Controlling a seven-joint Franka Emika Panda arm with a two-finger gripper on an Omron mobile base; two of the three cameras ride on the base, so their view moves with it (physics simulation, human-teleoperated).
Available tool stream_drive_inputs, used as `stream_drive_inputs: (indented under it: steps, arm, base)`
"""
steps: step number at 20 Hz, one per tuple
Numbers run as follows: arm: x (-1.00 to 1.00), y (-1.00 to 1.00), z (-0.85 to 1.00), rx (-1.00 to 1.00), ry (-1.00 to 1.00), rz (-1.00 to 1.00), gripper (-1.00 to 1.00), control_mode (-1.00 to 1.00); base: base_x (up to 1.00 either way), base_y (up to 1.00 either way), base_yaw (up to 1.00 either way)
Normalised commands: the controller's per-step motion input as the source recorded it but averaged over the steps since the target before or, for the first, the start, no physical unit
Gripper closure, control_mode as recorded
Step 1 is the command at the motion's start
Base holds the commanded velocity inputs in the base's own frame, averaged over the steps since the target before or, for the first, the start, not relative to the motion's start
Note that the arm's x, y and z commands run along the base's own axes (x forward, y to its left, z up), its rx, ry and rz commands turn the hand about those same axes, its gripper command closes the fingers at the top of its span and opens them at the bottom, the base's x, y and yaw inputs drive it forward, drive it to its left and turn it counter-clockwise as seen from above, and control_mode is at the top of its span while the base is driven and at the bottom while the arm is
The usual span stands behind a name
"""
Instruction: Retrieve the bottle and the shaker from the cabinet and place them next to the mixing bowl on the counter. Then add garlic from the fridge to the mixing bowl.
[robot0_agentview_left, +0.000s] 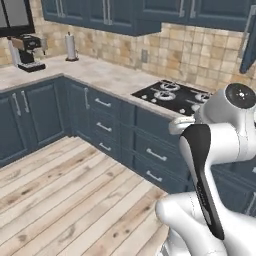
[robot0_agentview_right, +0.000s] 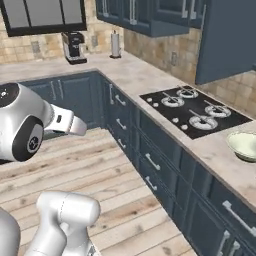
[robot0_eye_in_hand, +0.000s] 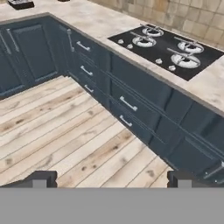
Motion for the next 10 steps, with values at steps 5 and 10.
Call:
stream_drive_inputs:
  steps: [5, 10]
  arm:
    - [0.00, 0.00, 0.00, 0.00, 0.00, 0.00, -1.00, 1.00]
    - [0.00, 0.00, 0.00, 0.00, 0.00, 0.00, -1.00, 1.00]
  base:
    - [0.47, -0.01, 0.93]
    - [0.38, -0.05, 0.95]
